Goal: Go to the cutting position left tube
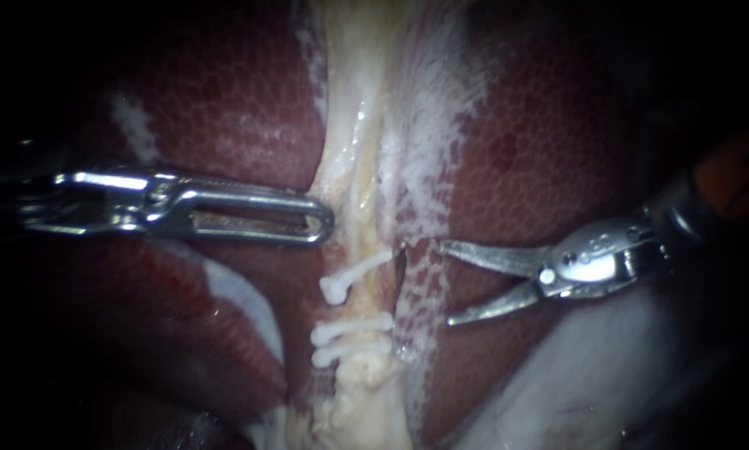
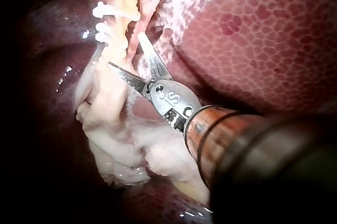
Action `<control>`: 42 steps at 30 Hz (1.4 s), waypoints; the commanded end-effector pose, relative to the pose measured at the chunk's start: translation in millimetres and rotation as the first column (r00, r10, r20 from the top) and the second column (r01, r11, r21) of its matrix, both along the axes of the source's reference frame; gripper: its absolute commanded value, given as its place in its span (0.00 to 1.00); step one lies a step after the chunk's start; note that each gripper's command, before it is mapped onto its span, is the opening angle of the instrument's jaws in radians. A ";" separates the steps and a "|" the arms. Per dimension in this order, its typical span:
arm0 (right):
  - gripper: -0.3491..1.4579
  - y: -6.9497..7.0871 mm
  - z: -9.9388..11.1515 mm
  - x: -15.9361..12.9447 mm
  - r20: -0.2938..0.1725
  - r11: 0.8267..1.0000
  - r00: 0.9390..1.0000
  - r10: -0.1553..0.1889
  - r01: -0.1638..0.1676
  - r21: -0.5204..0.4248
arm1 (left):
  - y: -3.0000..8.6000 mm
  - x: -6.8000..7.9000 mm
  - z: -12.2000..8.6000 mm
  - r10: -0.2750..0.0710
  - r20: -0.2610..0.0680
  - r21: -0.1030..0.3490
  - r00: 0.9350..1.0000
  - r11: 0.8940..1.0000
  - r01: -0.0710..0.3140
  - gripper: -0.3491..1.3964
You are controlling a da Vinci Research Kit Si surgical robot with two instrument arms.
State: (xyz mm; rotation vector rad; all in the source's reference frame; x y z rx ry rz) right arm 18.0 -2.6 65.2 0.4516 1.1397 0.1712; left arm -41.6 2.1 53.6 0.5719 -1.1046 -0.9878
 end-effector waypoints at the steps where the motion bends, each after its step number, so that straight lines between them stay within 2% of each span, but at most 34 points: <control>1: 0.99 -0.3 0.1 0.1 0.001 1.000 1.000 -0.006 0.006 0.008 | 0.2 0.2 -0.2 -0.002 -0.001 0.001 1.000 1.000 0.002 0.00; 5: 0.98 -1.0 0.5 0.7 0.007 0.999 0.999 -0.037 0.036 0.038 | 0.5 0.9 -1.2 -0.008 -0.003 -0.002 1.000 1.000 0.008 0.00; 11: 0.98 -1.1 0.4 1.4 0.000 0.996 0.998 -0.056 0.056 0.073 | 0.6 1.5 -2.5 -0.011 0.003 -0.010 1.000 1.000 0.011 0.00; 20: 0.97 -1.2 0.4 3.8 -0.009 0.993 0.997 -0.082 0.082 0.088 | 0.5 2.1 -3.3 -0.017 0.006 -0.009 1.000 1.000 0.017 0.00; 30: 0.97 -0.8 1.2 5.1 -0.012 0.992 0.996 -0.090 0.091 0.092 | 0.1 2.0 -4.0 -0.020 0.004 -0.009 1.000 1.000 0.020 0.00; 42: 0.97 -1.2 1.6 7.0 -0.022 0.990 0.994 -0.104 0.106 0.097 | -0.1 2.3 -4.4 -0.020 0.003 -0.009 1.000 1.000 0.020 0.00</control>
